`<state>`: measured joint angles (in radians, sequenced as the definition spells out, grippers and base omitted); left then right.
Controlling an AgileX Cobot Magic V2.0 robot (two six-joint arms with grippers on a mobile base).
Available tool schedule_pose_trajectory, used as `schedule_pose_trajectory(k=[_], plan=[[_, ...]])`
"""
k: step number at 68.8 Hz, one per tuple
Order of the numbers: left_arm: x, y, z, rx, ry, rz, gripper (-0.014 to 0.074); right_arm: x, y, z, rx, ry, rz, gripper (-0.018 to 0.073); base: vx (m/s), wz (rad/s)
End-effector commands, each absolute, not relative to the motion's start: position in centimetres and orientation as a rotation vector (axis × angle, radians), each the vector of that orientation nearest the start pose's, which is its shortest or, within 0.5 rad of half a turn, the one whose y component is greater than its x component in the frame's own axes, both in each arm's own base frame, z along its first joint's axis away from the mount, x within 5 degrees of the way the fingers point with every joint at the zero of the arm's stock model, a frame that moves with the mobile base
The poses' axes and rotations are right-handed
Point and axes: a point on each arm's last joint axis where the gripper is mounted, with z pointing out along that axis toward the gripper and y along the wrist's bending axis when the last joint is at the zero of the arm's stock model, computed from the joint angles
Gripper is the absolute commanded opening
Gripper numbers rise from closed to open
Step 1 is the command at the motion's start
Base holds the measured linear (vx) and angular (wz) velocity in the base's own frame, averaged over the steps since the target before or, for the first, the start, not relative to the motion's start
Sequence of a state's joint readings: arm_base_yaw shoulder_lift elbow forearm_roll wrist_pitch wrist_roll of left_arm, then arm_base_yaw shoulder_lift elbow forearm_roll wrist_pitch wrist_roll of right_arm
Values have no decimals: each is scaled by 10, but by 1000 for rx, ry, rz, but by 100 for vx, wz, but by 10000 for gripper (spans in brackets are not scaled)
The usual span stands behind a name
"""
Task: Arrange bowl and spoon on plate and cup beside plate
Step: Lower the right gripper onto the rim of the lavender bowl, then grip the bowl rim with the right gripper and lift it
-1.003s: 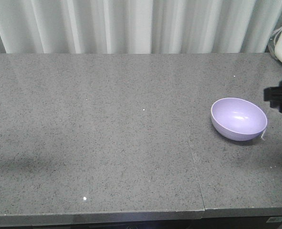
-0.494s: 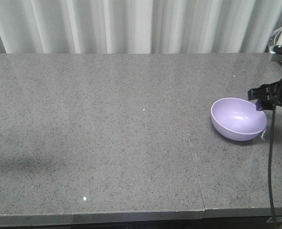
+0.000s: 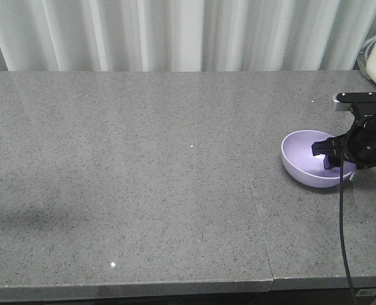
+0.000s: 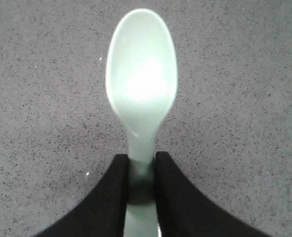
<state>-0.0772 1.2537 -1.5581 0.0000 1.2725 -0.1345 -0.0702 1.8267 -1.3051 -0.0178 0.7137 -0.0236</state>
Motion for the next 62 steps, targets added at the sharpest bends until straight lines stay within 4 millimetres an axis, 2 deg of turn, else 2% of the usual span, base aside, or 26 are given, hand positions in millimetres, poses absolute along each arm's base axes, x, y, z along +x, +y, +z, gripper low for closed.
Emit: schedule_pose_trajectory(k=[1,6,17,27,39,56,62], plan=[[221,-19,464,-63,2382,-115,-6,386,-31,244,47,2601,-58,372,0,0],[221,-19,464,-63,2382,-115,-6,386,-31,244,55,2600,-56,269,0,0],[221,-19,464,-63,2382,-115,-6,386,-31,244,72,2600,-51,-20,0,0],[221,-19,464,-63,2381,-115,-6,382,-30,254,72,2582,-52,-11,0,0],[221,-19,464,-63,2381,-115,-6,361,-28,293,68,2526,-54,-8,0,0],[221,-19,464,-63,2381,-115,-6,305,-23,366,76,2400,-39,-6,0,0],[221,-19,464,-63,2381,-115,-6,277,-20,392,78,2345,-28,-6,0,0]])
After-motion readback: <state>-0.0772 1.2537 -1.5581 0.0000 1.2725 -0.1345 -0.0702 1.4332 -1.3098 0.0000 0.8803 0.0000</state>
